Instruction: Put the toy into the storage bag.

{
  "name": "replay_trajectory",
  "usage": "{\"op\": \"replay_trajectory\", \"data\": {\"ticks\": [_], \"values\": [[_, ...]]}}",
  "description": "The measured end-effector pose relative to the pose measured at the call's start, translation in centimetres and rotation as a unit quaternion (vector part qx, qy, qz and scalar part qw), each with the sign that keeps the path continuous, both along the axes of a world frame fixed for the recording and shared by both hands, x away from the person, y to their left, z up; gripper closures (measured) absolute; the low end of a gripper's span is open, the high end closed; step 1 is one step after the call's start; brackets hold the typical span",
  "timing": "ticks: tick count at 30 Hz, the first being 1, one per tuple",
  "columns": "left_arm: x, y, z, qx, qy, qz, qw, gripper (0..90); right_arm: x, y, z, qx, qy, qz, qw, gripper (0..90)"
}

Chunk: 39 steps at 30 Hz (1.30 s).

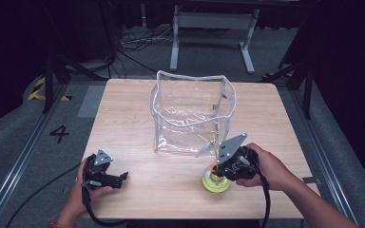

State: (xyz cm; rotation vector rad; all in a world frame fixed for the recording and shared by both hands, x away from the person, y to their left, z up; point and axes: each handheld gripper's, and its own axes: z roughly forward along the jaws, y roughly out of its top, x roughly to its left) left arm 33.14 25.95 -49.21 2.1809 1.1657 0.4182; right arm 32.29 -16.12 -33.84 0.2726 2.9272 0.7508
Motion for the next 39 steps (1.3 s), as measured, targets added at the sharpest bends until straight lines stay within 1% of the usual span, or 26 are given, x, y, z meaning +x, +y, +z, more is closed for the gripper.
{"op": "replay_trajectory", "data": {"ticks": [2,7,8,12,14,16,17,19,21,23,24,27,28,30,31,35,38,39], "values": [[0.0,0.0,0.0,0.0,0.0,0.0,1.0,0.5,-0.1,0.1,0.3,-0.006,-0.002,0.007,1.0,85.3],[0.0,0.0,0.0,0.0,0.0,0.0,1.0,0.5,-0.2,0.0,1.5,-0.006,-0.002,0.006,1.0,87.2],[0.0,0.0,0.0,0.0,0.0,0.0,1.0,0.5,-0.2,0.0,1.6,-0.011,-0.003,0.007,0.9999,88.2],[0.0,0.0,0.0,0.0,0.0,0.0,1.0,0.5,-0.4,-0.4,1.8,-0.004,-0.007,0.001,1.0,88.9],[0.0,0.0,0.0,0.0,0.0,0.0,1.0,0.5,-0.5,-0.6,1.9,0.003,-0.01,0.002,0.9999,89.0],[0.0,0.0,0.0,0.0,0.0,0.0,1.0,0.5,-0.5,-0.7,2.1,0.003,-0.007,0.007,1.0,89.0],[0.0,0.0,0.0,-0.001,0.0,0.0,1.0,0.5,-0.6,-0.8,2.2,0.008,-0.007,0.005,0.9999,89.0],[0.0,0.0,0.0,0.0,0.0,0.0,1.0,0.5,-0.9,-1.0,2.5,0.009,-0.01,0.007,0.9999,89.0],[0.0,0.0,0.0,0.0,0.0,0.0,1.0,0.5,-1.1,-1.5,2.9,0.008,-0.018,0.003,0.9998,89.0],[0.0,0.0,0.0,-0.001,0.0,0.0,1.0,0.5,-1.2,-1.8,3.1,0.008,-0.02,0.003,0.9998,89.0],[0.0,0.0,0.0,0.0,0.0,0.0,1.0,0.5,-1.3,-2.1,3.3,0.005,-0.025,-0.001,0.9997,89.0],[0.0,0.0,0.0,0.0,0.0,0.0,1.0,0.5,-1.4,-3.1,3.8,0.004,-0.031,-0.012,0.9994,89.0],[0.0,0.0,0.0,-0.001,0.0,0.0,1.0,0.5,-1.4,-3.6,4.1,0.001,-0.036,-0.022,0.9991,89.0],[0.0,0.0,0.0,0.0,0.0,0.0,1.0,0.5,-1.3,-4.5,4.6,-0.002,-0.041,-0.031,0.9987,89.0],[0.0,0.0,0.0,0.0,0.0,0.0,1.0,0.5,-1.3,-4.9,4.8,-0.006,-0.044,-0.042,0.9981,89.0],[0.0,0.0,0.0,0.0,0.0,0.0,1.0,0.5,-1.0,-6.5,5.8,-0.009,-0.051,-0.06,0.9969,89.0],[0.0,0.0,0.0,-0.001,0.0,0.0,1.0,0.5,-0.8,-7.6,6.4,-0.009,-0.057,-0.078,0.9953,89.0],[0.0,0.0,0.0,0.0,0.0,0.0,1.0,0.5,-0.7,-8.0,6.6,-0.013,-0.063,-0.085,0.9944,89.0]]}}
